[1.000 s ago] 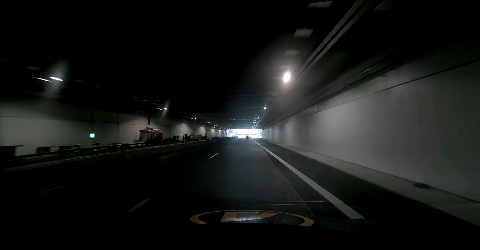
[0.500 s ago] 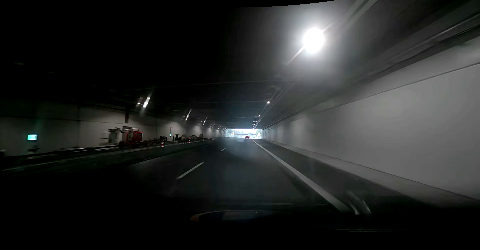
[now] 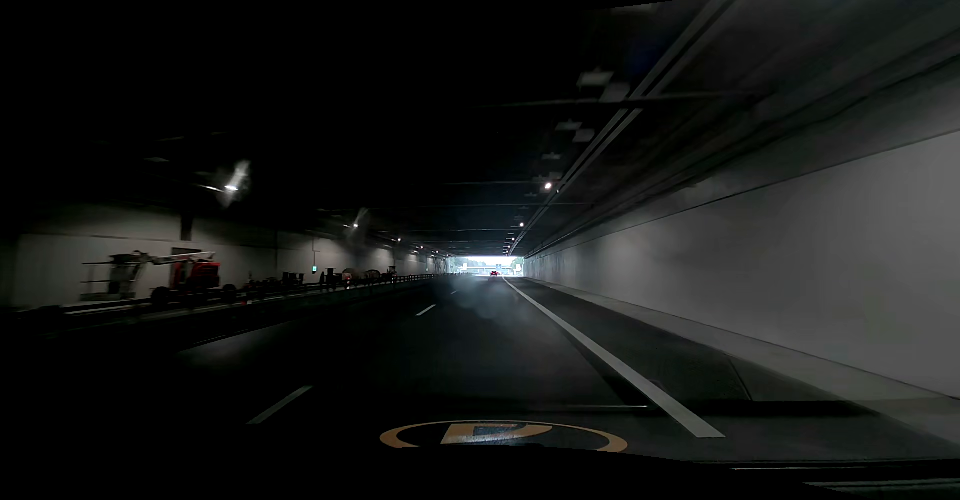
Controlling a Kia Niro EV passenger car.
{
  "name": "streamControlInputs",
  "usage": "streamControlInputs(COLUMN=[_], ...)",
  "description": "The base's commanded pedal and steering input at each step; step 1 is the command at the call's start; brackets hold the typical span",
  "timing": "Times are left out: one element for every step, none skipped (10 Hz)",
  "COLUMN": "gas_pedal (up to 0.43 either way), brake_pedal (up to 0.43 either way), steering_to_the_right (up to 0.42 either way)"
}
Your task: Follow the waypoints while adhering to traffic rules and regulations
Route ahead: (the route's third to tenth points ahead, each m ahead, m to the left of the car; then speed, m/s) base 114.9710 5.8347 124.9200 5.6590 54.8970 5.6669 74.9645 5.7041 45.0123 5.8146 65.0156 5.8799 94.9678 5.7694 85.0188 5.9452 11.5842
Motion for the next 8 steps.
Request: streamControlInputs(gas_pedal=[0.059, 0.067, 0.067, 0.067, 0.067, 0.067, 0.079, 0.079], brake_pedal=[0.000, 0.000, 0.000, 0.000, 0.000, 0.000, 0.000, 0.000], steering_to_the_right=[0.000, 0.000, 0.000, 0.000, 0.000, 0.000, 0.000, 0.000])
